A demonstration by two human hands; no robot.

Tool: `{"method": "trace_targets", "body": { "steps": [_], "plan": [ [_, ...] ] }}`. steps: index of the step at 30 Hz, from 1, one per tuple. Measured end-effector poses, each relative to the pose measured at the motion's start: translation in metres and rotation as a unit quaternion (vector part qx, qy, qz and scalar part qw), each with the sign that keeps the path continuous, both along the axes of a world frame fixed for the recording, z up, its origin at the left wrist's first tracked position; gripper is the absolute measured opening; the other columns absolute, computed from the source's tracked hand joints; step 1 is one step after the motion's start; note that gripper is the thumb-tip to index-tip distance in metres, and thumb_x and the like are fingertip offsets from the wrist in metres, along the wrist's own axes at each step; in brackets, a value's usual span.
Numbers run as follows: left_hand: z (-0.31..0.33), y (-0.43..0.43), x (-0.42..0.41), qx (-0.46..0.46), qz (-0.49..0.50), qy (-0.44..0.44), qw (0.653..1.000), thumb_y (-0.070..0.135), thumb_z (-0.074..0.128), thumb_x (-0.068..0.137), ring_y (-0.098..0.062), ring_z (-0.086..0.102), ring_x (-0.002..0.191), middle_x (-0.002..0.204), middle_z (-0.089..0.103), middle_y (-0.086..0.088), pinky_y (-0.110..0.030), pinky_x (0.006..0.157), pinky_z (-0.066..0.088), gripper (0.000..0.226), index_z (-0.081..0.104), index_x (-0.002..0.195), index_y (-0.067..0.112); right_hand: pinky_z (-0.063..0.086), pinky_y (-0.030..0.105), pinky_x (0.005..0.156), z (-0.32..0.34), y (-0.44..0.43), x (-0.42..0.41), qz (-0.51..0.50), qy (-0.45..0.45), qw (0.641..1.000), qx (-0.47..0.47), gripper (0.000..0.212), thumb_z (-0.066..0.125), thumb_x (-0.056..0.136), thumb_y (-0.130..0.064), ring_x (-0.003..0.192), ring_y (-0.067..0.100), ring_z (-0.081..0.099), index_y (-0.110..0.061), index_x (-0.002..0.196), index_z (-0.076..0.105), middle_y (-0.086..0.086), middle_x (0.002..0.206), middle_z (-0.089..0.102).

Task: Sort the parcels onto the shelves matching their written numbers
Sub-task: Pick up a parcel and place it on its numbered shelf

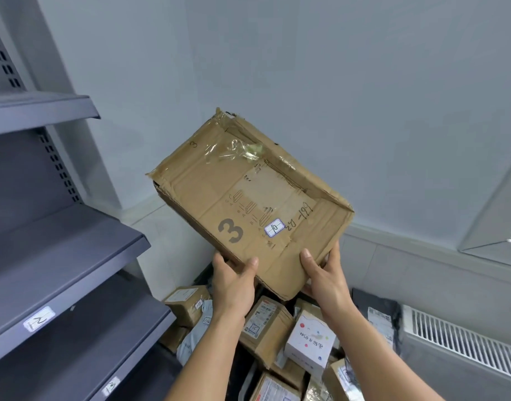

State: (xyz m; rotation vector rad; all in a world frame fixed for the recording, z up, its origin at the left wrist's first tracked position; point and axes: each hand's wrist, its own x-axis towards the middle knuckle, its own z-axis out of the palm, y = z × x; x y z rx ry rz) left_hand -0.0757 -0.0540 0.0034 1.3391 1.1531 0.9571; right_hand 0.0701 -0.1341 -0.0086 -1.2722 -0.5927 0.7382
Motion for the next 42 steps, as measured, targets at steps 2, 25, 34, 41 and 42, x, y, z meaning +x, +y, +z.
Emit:
{"method": "trace_targets", "body": {
  "steps": [2, 25, 34, 41, 42],
  "plan": [
    [0.002, -0.007, -0.01, 0.005, -0.009, -0.01, 1.0, 0.022, 0.071, 0.091, -0.015, 0.056, 0.111, 0.111, 0.059, 0.013, -0.034, 0.098, 0.046, 0.056, 0.04, 0.138, 0.025, 0.062, 0.035, 0.072, 0.003, -0.01, -0.008, -0.011, -0.006, 1.0, 0.01, 0.056, 0.059, 0.101, -0.026, 0.104, 0.01, 0.07, -0.046, 0.145, 0.031, -0.008, 0.13, 0.064],
    [0.012, -0.071, -0.077, 0.021, 0.064, -0.081, 0.994, 0.019, 0.073, 0.089, -0.008, 0.066, 0.108, 0.122, 0.067, 0.008, -0.045, 0.102, 0.051, 0.071, 0.035, 0.146, 0.037, 0.059, 0.057, 0.083, 0.021, -0.051, -0.065, 0.075, 0.005, 0.996, 0.05, 0.047, 0.06, 0.1, -0.021, 0.107, 0.018, 0.071, -0.042, 0.139, 0.042, -0.011, 0.117, 0.071],
    [0.009, -0.155, -0.097, -0.006, 0.184, -0.107, 0.977, 0.009, 0.072, 0.089, -0.004, 0.067, 0.102, 0.106, 0.072, 0.015, -0.042, 0.1, 0.052, 0.063, 0.043, 0.139, 0.035, 0.059, 0.052, 0.086, 0.007, -0.095, -0.073, 0.18, 0.001, 0.984, 0.015, 0.052, 0.062, 0.099, -0.027, 0.107, 0.012, 0.069, -0.049, 0.14, 0.039, -0.012, 0.123, 0.068],
    [-0.005, -0.225, -0.148, -0.023, 0.297, -0.102, 0.949, 0.006, 0.071, 0.088, -0.011, 0.07, 0.102, 0.101, 0.075, 0.012, -0.046, 0.098, 0.053, 0.051, 0.052, 0.112, 0.047, 0.059, 0.052, 0.087, -0.012, -0.128, -0.126, 0.286, 0.047, 0.957, -0.002, 0.059, 0.064, 0.098, -0.022, 0.114, 0.016, 0.066, -0.051, 0.142, 0.037, -0.007, 0.129, 0.064],
    [-0.006, -0.233, -0.157, -0.022, 0.31, -0.106, 0.944, 0.007, 0.072, 0.088, -0.013, 0.069, 0.104, 0.102, 0.075, 0.011, -0.046, 0.099, 0.053, 0.051, 0.051, 0.115, 0.045, 0.059, 0.052, 0.088, -0.011, -0.132, -0.136, 0.3, 0.051, 0.953, 0.0, 0.059, 0.063, 0.098, -0.022, 0.114, 0.015, 0.065, -0.05, 0.143, 0.036, -0.007, 0.13, 0.064]
  ]
}}
